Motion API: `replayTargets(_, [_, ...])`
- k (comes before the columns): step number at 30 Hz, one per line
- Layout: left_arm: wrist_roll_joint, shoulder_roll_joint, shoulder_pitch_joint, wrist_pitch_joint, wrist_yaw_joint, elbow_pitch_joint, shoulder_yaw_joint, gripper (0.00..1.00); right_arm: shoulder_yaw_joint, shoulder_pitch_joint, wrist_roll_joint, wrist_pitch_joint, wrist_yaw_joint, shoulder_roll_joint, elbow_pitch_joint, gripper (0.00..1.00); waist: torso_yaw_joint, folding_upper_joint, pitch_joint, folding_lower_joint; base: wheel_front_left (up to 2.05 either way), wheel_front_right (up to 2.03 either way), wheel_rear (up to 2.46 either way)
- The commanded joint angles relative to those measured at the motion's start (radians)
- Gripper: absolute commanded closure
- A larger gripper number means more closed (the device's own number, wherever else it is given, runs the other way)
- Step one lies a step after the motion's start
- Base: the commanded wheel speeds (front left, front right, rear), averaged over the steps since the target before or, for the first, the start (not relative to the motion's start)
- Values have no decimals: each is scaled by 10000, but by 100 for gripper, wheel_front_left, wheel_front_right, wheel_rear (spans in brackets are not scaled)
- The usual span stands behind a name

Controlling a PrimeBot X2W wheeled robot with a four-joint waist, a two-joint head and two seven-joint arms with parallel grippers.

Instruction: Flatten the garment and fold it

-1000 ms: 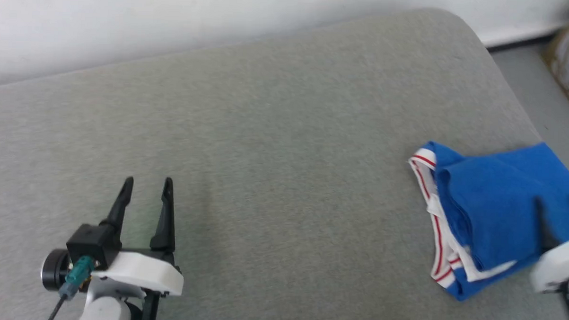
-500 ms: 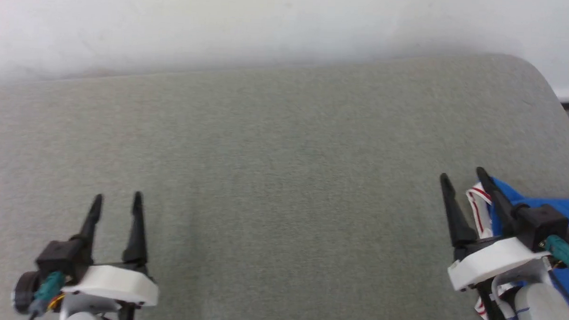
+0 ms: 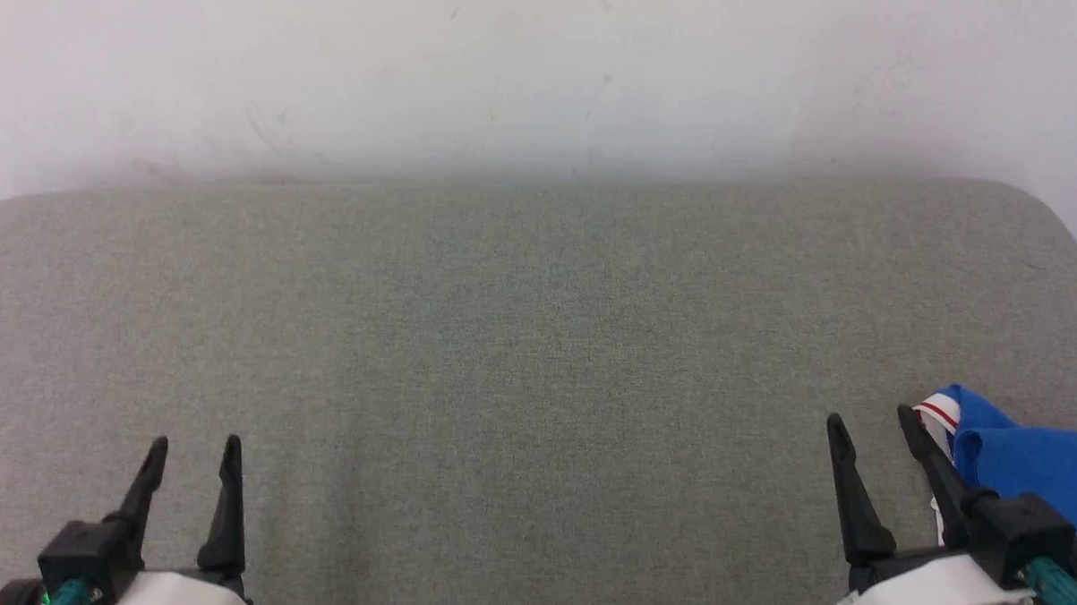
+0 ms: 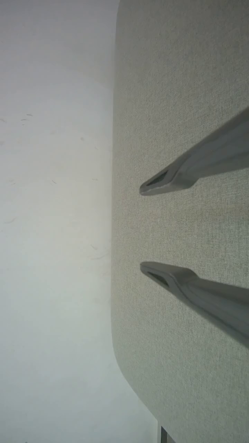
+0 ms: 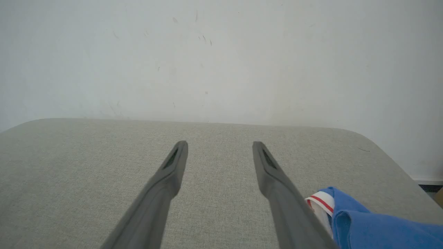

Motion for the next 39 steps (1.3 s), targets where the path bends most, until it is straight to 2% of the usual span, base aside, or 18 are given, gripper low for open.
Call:
replayTargets(1, [95, -87, 198, -46, -121, 42, -6, 0, -72, 277, -107, 41, -7, 55, -167, 0, 0, 0, -176, 1, 0, 0, 0])
replayTargets(7, [273, -498, 443, -47, -382, 182, -51, 0, 11, 738, -258, 104, -7, 117, -439, 0, -47, 0, -339, 1, 0, 0, 0])
replayTargets(20, [558, -667, 511, -47, -738, 391, 157, 0, 248, 869, -205, 123, -7, 122, -508, 0, 52, 0, -443, 1, 0, 0, 0])
replayTargets(21, [520, -629, 382, 0, -700, 374, 121, 100, 238, 743, -198, 132, 0, 86, -464, 100, 52, 0, -445, 1, 0, 0, 0])
replayTargets(39, [876, -876, 216, 298, -689, 260, 163, 100, 190, 546, -304, 260, -1, 82, -333, 100, 90, 0, -441, 1, 0, 0, 0])
